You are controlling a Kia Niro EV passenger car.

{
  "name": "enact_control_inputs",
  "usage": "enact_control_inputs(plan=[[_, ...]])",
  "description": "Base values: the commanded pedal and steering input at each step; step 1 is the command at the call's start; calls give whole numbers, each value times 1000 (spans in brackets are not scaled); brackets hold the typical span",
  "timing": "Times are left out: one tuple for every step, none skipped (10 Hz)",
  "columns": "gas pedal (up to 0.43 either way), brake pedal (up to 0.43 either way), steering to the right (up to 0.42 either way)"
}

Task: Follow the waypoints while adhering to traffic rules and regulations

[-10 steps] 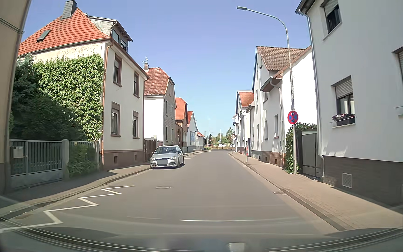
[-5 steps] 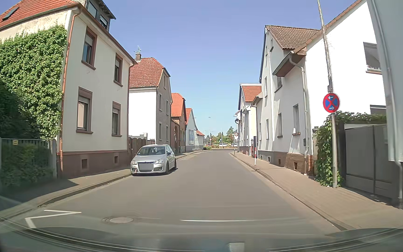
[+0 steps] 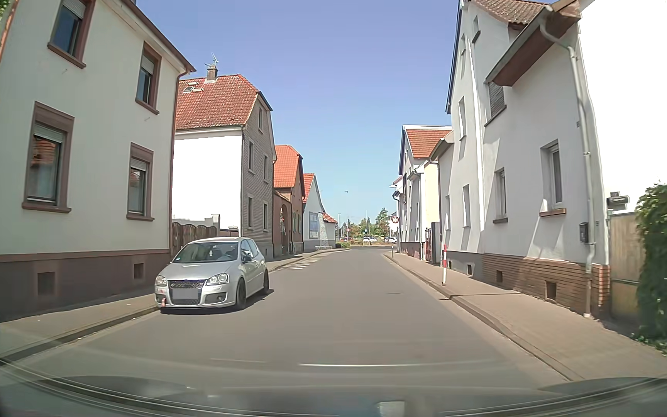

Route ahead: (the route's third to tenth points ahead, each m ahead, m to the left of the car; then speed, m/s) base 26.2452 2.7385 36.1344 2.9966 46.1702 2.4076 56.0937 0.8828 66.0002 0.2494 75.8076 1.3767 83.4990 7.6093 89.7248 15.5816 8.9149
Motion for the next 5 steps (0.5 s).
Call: enact_control_inputs(plan=[[110, 30, 5], [110, 30, 4], [110, 30, 4], [110, 30, 4], [110, 30, 5]])
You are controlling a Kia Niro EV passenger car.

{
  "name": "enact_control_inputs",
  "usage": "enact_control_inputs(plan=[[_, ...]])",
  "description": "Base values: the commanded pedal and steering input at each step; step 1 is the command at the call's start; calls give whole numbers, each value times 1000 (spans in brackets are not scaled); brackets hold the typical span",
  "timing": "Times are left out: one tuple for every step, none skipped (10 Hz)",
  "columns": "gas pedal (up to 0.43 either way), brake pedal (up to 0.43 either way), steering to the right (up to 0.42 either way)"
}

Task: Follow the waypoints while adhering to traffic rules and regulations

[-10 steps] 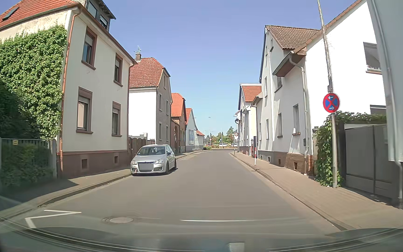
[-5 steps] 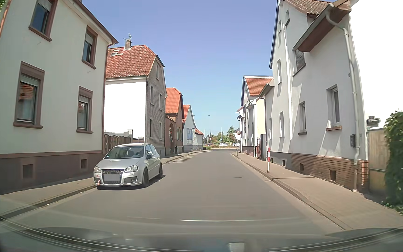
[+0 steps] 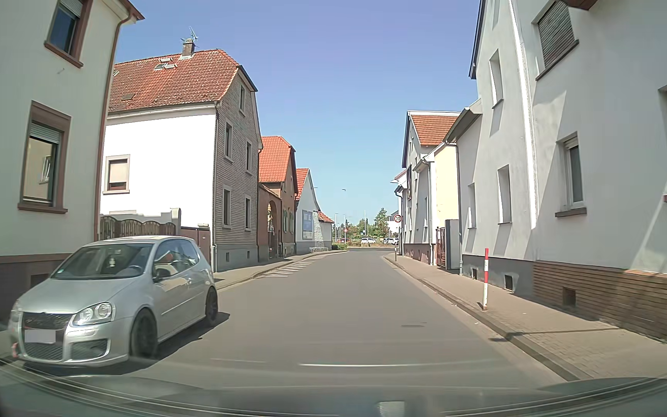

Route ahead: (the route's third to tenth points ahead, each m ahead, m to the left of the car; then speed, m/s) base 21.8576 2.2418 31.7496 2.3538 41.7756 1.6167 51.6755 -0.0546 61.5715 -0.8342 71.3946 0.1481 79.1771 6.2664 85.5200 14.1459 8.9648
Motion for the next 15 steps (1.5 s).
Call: enact_control_inputs(plan=[[110, 30, 4], [110, 30, 4], [110, 30, 4], [98, 30, 4], [98, 30, 4], [98, 30, 4], [98, 30, 4], [98, 30, 3], [98, 30, 3], [98, 30, 2], [98, 30, 1], [98, 30, 0], [87, 30, 0], [87, 30, 0], [87, 30, 0]])
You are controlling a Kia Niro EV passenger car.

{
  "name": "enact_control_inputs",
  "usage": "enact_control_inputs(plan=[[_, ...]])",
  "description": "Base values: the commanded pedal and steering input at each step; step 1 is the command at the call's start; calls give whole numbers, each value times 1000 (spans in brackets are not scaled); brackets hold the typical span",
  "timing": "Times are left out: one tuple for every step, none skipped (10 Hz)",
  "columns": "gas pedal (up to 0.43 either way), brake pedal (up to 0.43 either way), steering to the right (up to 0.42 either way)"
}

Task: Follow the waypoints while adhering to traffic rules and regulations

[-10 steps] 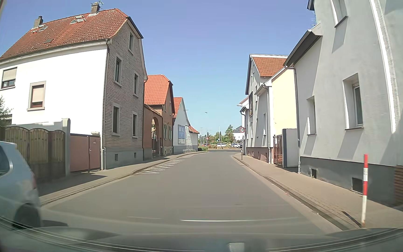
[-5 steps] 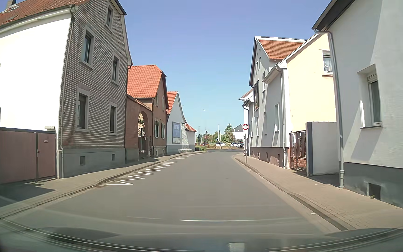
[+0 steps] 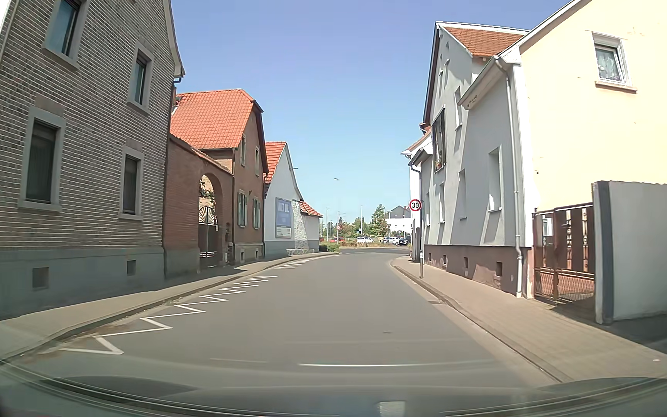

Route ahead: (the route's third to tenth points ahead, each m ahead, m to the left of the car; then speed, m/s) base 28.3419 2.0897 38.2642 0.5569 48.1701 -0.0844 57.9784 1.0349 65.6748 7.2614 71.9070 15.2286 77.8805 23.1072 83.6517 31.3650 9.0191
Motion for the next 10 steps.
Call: enact_control_inputs(plan=[[79, 30, 0], [67, 30, 0], [67, 30, 0], [67, 30, 0], [67, 30, 0], [67, 30, 0], [59, 30, 0], [59, 30, 0], [59, 30, 0], [59, 30, 0]])
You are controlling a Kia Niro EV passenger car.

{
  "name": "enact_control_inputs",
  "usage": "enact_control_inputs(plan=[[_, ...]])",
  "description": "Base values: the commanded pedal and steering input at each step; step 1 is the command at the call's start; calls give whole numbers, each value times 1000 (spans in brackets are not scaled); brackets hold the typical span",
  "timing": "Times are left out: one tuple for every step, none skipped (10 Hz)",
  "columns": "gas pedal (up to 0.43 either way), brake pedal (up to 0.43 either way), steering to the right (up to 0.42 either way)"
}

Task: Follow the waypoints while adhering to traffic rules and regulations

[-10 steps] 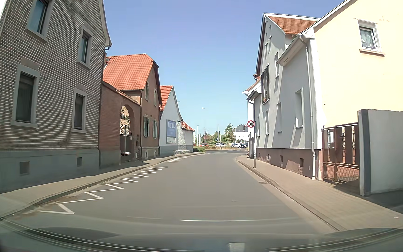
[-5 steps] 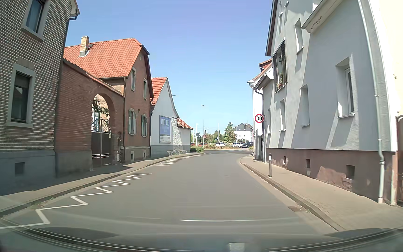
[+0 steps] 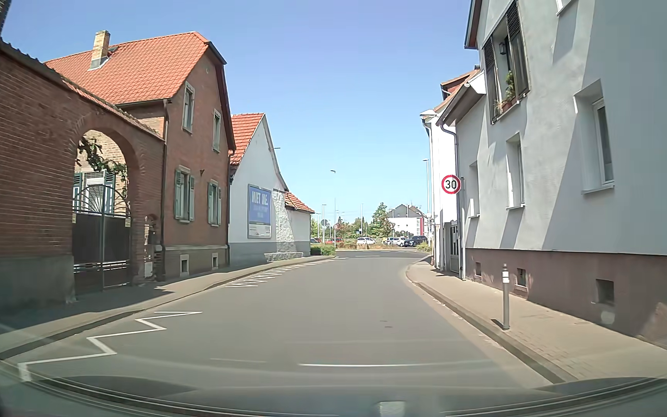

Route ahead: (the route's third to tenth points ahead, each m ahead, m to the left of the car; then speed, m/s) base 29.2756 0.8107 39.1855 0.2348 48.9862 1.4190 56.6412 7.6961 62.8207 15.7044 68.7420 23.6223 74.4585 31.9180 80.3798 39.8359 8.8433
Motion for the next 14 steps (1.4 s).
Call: enact_control_inputs(plan=[[59, 30, 0], [59, 30, 0], [59, 30, 0], [47, 30, 0], [47, 30, 1], [47, 30, 2], [39, 30, 4], [28, 30, 8], [28, 30, 12], [28, 30, 17], [28, 30, 20], [28, 30, 22], [28, 30, 23], [28, 30, 28]])
